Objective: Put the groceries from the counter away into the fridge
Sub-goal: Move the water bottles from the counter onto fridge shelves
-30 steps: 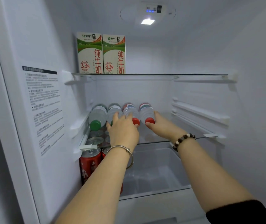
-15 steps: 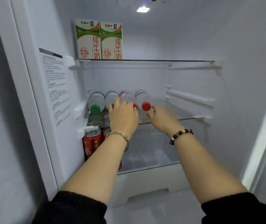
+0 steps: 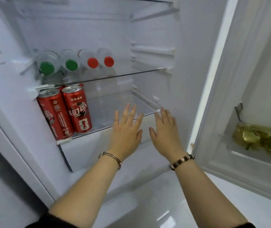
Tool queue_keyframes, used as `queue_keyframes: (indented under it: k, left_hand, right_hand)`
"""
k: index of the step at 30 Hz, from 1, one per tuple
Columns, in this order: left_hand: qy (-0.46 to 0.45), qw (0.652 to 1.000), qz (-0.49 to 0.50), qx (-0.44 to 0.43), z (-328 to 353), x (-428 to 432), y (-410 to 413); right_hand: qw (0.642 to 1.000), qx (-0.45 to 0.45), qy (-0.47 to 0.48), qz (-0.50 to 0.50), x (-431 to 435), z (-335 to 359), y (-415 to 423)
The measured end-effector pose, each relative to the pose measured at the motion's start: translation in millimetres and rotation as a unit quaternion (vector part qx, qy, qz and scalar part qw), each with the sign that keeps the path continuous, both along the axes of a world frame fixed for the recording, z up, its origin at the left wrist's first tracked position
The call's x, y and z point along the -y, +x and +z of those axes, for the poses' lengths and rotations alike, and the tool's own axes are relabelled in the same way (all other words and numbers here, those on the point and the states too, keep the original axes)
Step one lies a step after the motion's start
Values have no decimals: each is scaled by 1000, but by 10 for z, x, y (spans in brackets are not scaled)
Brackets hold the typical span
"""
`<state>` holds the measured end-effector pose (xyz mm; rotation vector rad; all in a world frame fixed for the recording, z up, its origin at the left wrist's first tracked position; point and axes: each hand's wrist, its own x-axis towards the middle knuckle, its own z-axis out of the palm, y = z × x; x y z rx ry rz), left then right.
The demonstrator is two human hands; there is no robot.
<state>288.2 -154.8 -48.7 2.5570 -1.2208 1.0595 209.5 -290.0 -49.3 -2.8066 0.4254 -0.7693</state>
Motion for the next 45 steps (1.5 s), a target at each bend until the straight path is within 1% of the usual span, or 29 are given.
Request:
queue_keyframes:
  k: [4, 7, 11, 13, 17, 19, 21, 25, 31, 34, 39, 45]
  left_hand:
    - [41, 997, -1, -57, -428, 182, -395]
    - [58, 993, -29, -102, -727, 331, -750]
    - [132, 979, -76, -138, -1036, 606, -1301]
    - [152, 973, -91, -150, -1127, 786, -1609]
    - [160, 959, -147, -181, -1265, 1197, -2350]
    - [176, 943, -178, -218, -1297, 1406, -2785]
    - [196, 926, -221, -235, -1320, 1616, -3249]
    - [247, 891, -303, -229, -1390, 1986, -4182]
    - [284, 845, -412, -187, -1451, 2345, -5611]
    - [307, 808, -474, -167, -1503, 2458, -6330]
    - [327, 743, -571, -123, -1564, 2583, -7408]
    - [324, 642, -686, -109, -1522, 2664, -8657]
  right_hand:
    - [996, -74, 16, -42, 91, -497, -490]
    - [990, -113, 45, -66, 189, -794, -926]
    - [978, -152, 67, -125, 440, -1064, -1604]
    - [970, -168, 68, -161, 586, -1150, -1998]
    - [947, -191, 79, -246, 844, -1231, -2903]
    - [930, -201, 82, -297, 949, -1248, -3404]
    - [907, -210, 91, -352, 1040, -1275, -3931]
    - [862, -209, 126, -444, 1130, -1330, -4974]
    - [790, -196, 136, -564, 1051, -1379, -6447]
    - [744, -191, 145, -624, 876, -1427, -7166]
    - [655, -146, 175, -721, 494, -1541, -8089]
    - [541, -85, 185, -816, 231, -1583, -8963]
